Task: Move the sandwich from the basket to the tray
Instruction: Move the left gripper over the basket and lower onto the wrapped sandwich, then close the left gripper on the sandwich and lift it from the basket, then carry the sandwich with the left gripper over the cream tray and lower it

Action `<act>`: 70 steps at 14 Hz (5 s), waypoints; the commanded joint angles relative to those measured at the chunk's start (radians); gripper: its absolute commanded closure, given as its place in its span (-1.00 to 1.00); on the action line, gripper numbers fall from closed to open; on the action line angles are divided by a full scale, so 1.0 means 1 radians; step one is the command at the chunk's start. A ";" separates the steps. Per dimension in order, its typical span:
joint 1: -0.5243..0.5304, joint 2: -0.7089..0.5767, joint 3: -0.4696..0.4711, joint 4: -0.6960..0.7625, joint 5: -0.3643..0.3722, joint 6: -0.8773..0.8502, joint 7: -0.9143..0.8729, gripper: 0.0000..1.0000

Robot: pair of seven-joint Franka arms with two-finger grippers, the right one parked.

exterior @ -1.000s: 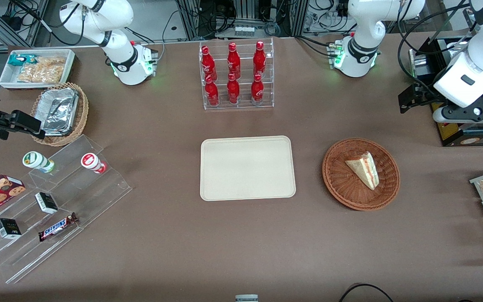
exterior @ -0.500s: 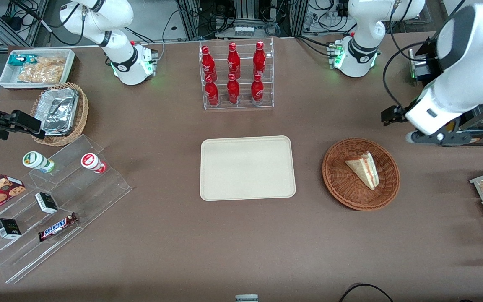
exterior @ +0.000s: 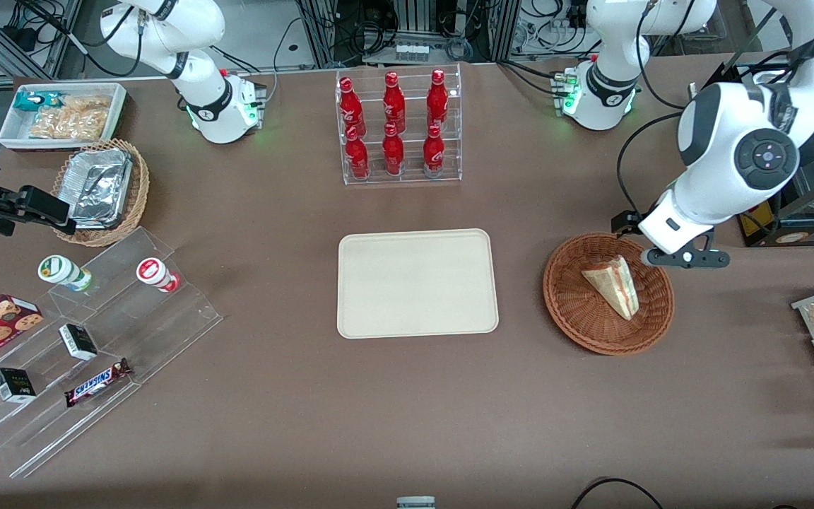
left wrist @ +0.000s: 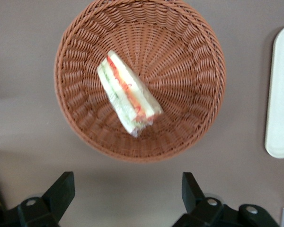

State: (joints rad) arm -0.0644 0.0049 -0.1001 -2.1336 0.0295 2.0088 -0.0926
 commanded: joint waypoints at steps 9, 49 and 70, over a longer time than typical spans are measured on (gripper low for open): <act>0.001 0.012 0.000 -0.170 0.012 0.301 -0.487 -1.00; -0.374 0.409 -0.001 0.415 0.024 -0.004 -0.970 0.69; -0.635 0.776 -0.041 0.764 0.001 0.054 -1.036 0.21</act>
State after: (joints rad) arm -0.6872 0.7713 -0.1481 -1.3977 0.0382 2.0655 -1.0889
